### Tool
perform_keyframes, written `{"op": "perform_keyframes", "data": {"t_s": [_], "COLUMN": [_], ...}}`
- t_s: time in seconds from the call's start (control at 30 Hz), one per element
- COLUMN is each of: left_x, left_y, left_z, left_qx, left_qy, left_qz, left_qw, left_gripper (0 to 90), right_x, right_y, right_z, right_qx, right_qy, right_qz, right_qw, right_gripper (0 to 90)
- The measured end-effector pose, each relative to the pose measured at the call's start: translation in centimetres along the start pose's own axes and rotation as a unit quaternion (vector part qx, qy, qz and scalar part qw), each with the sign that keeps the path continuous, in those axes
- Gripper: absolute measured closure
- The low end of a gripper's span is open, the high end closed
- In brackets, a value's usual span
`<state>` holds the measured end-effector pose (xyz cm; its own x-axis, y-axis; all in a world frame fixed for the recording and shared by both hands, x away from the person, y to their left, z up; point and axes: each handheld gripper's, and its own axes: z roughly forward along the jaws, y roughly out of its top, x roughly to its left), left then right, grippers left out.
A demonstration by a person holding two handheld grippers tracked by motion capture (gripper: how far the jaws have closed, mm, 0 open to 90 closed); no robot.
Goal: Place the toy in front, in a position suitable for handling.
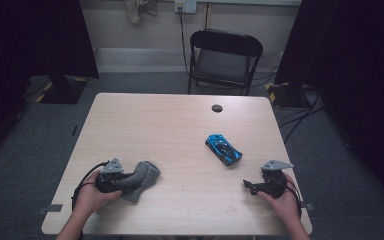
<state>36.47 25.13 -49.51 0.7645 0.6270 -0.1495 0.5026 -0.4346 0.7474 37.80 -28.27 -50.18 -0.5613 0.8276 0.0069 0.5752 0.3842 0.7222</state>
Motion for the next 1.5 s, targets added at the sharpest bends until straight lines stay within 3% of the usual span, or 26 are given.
{"op": "perform_keyframes", "data": {"t_s": [0.07, 0.1, 0.13, 0.3, 0.53, 0.63, 0.77, 0.87, 1.17, 1.5], "left_x": [0.0, -0.1, -0.2, -0.6, -1.2, -1.2, -1.1, -1.0, -1.1, -1.1], "left_y": [-0.1, -0.1, -0.1, 0.0, 0.8, 1.1, 1.3, 1.1, 1.0, 1.0], "left_z": [0.1, 0.1, 0.2, 0.5, 0.5, 0.3, -0.1, -0.3, -0.2, -0.1], "left_qx": [-0.005, -0.006, -0.007, -0.001, 0.018, 0.009, -0.003, -0.001, 0.002, 0.005], "left_qy": [-0.003, -0.005, -0.011, -0.016, -0.002, 0.005, 0.011, 0.014, 0.008, 0.008], "left_qz": [-0.009, -0.012, -0.014, 0.006, 0.011, 0.011, 0.006, 0.007, 0.005, 0.006], "left_qw": [0.9999, 0.9999, 0.9998, 0.9999, 0.9998, 0.9999, 0.9999, 0.9999, 1.0000, 0.9999], "left_gripper": [50.4, 43.0, 43.0, 28.8, 21.4, 20.4, 17.1, 16.9, 17.2, 16.9], "right_x": [-0.1, -0.2, -0.2, -0.6, -0.6, -0.3, 0.1, 0.2, 0.9, 0.8], "right_y": [0.0, 0.1, 0.1, 0.4, 1.9, 2.5, 3.7, 4.3, 7.1, 8.6], "right_z": [0.0, 0.0, 0.0, -0.1, -0.3, 0.0, 0.4, 0.6, 2.0, 4.1], "right_qx": [-0.001, -0.005, -0.005, -0.003, -0.011, -0.008, -0.018, -0.022, -0.023, -0.012], "right_qy": [0.001, 0.001, 0.001, 0.005, 0.009, 0.014, 0.026, 0.037, 0.042, 0.051], "right_qz": [-0.001, -0.002, -0.002, 0.004, -0.001, -0.007, 0.000, 0.008, -0.005, 0.005], "right_qw": [1.0000, 1.0000, 1.0000, 1.0000, 0.9999, 0.9998, 0.9995, 0.9991, 0.9989, 0.9986], "right_gripper": [9.4, 12.4, 12.4, 14.6, 14.6, 14.6, 14.2, 14.2, 14.0, 14.0]}}
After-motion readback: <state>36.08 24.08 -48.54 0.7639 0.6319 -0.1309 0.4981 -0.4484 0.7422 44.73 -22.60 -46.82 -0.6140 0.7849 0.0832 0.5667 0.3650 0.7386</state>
